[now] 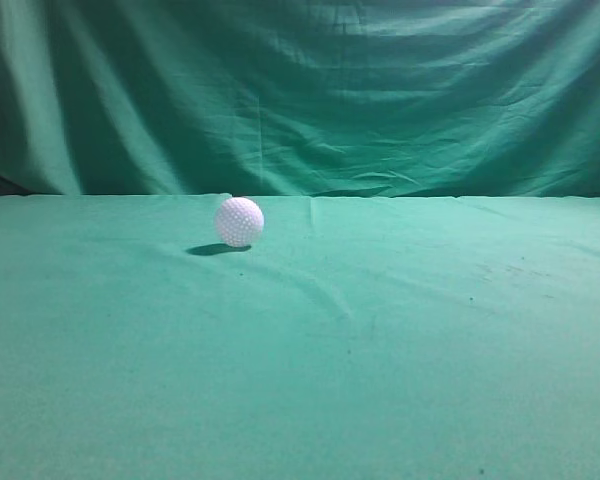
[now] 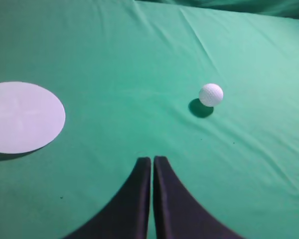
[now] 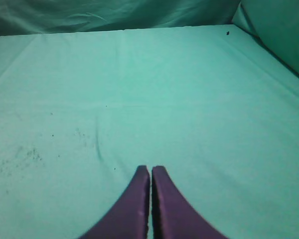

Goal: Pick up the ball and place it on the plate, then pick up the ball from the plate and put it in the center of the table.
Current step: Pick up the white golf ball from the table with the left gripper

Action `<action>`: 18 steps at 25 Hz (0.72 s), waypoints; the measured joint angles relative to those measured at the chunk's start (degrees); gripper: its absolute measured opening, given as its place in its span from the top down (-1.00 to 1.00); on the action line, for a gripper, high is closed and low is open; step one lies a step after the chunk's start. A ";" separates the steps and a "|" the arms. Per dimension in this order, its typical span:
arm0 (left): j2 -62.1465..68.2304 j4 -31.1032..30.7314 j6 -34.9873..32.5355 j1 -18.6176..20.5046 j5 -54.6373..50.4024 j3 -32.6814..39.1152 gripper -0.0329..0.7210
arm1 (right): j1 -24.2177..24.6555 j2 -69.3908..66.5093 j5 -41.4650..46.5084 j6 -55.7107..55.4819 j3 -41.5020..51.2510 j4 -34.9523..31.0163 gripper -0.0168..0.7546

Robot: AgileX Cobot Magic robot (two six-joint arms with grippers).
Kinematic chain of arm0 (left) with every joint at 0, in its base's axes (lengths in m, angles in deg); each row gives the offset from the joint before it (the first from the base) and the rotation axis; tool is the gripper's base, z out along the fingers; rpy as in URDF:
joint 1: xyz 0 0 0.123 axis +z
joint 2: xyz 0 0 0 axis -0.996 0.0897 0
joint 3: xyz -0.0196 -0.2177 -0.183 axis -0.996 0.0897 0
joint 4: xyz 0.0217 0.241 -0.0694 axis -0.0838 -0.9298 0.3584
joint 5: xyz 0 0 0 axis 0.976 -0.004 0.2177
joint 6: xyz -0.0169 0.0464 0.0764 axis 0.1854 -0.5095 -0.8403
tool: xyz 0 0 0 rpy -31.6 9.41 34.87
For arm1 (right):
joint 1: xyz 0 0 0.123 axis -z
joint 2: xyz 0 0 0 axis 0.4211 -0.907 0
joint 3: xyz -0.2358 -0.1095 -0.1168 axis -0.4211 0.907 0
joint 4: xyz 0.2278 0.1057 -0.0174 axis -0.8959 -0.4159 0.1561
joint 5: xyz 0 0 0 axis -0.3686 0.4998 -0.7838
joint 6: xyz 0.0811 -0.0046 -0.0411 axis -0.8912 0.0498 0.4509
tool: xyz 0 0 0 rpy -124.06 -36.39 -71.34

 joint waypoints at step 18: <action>35.23 5.82 -18.45 -1.90 -15.13 -23.60 0.91 | 0.00 0.00 0.00 0.00 0.00 0.00 0.96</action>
